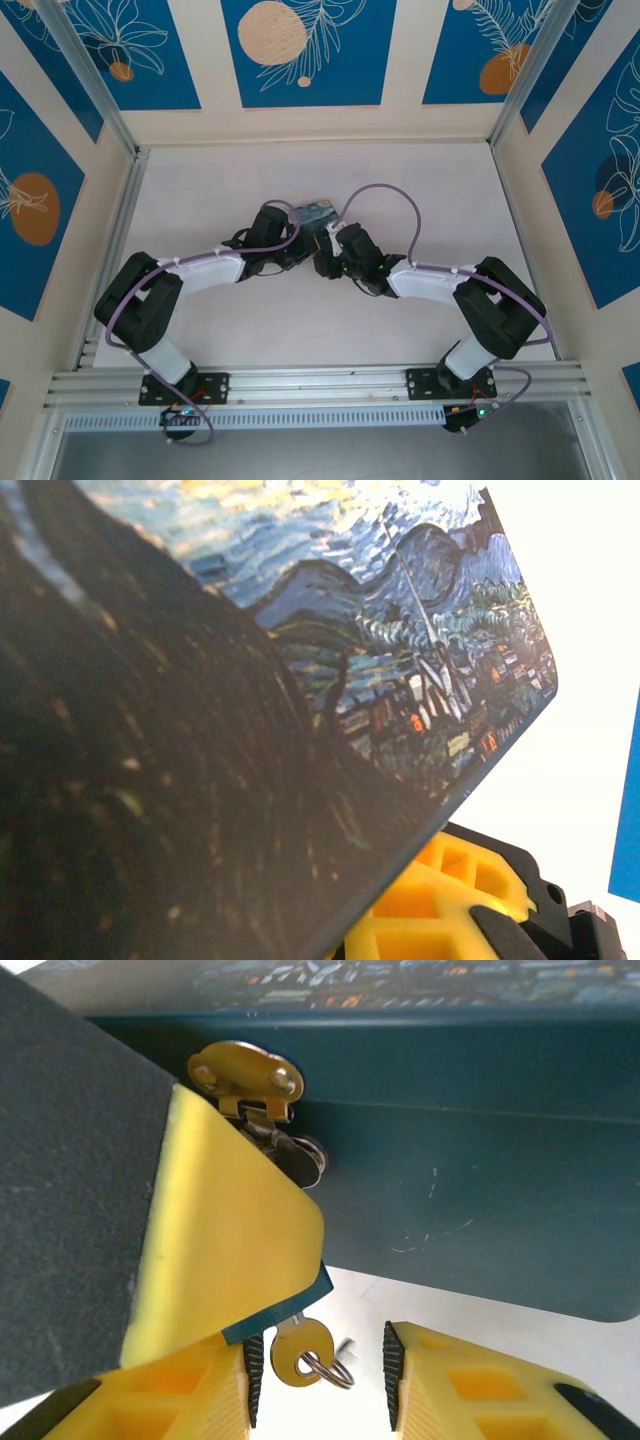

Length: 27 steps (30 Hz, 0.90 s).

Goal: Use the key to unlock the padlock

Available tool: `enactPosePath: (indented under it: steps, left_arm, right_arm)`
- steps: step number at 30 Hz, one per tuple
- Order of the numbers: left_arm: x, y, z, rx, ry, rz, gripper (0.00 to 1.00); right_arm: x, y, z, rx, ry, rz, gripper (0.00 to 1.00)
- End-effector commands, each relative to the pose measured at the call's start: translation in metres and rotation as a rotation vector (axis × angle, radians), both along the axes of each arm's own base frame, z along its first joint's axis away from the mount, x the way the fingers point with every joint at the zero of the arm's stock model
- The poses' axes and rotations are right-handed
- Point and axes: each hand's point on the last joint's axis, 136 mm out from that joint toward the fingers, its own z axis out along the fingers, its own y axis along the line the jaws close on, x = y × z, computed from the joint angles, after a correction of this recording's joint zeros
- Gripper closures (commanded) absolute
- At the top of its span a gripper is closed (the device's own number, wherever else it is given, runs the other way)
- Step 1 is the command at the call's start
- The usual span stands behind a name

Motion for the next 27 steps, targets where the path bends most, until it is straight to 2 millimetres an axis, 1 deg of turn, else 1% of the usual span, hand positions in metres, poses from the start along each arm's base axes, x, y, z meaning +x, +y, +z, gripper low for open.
enactPosePath:
  steps: [1, 6, 9, 12, 16, 18, 20, 21, 22, 25, 26, 27]
  left_arm:
    - [0.006, -0.005, 0.009, -0.021, -0.029, -0.022, 1.00]
    - [0.006, -0.006, 0.009, -0.022, -0.029, -0.024, 1.00]
    - [0.006, -0.006, 0.009, -0.022, -0.027, -0.024, 1.00]
    - [0.006, -0.006, 0.009, -0.023, -0.027, -0.025, 1.00]
    - [0.005, -0.006, 0.007, -0.020, -0.024, -0.028, 1.00]
    - [0.005, -0.005, 0.004, -0.016, -0.021, -0.028, 1.00]
    - [0.004, -0.005, 0.001, -0.010, -0.018, -0.030, 1.00]
    - [0.004, -0.005, -0.001, -0.009, -0.016, -0.029, 1.00]
    - [0.004, -0.005, -0.002, -0.010, -0.015, -0.029, 1.00]
    - [0.003, -0.004, -0.008, 0.002, -0.013, -0.031, 1.00]
    - [0.003, -0.003, -0.011, 0.006, -0.011, -0.032, 1.00]
    - [0.003, -0.002, -0.013, 0.011, -0.011, -0.032, 1.00]
  right_arm:
    - [0.013, 0.006, 0.015, 0.017, -0.048, -0.001, 0.63]
    - [0.013, 0.007, 0.011, 0.021, -0.039, 0.000, 0.65]
    - [0.014, 0.007, 0.011, 0.026, -0.035, -0.004, 0.70]
    - [0.013, 0.007, 0.012, 0.034, -0.031, -0.002, 0.78]
    - [0.008, 0.010, 0.021, 0.064, -0.028, 0.023, 0.90]
    - [0.005, 0.012, 0.026, 0.086, -0.013, 0.043, 0.94]
    - [0.000, 0.014, 0.030, 0.129, 0.020, 0.076, 0.95]
    - [-0.002, 0.015, 0.033, 0.150, 0.034, 0.089, 0.95]
    - [-0.006, 0.016, 0.035, 0.168, 0.051, 0.108, 0.91]
    - [-0.013, 0.009, 0.039, 0.193, 0.078, 0.111, 0.67]
    - [-0.014, 0.004, 0.040, 0.205, 0.090, 0.103, 0.64]
    - [-0.015, -0.002, 0.041, 0.219, 0.099, 0.091, 0.64]
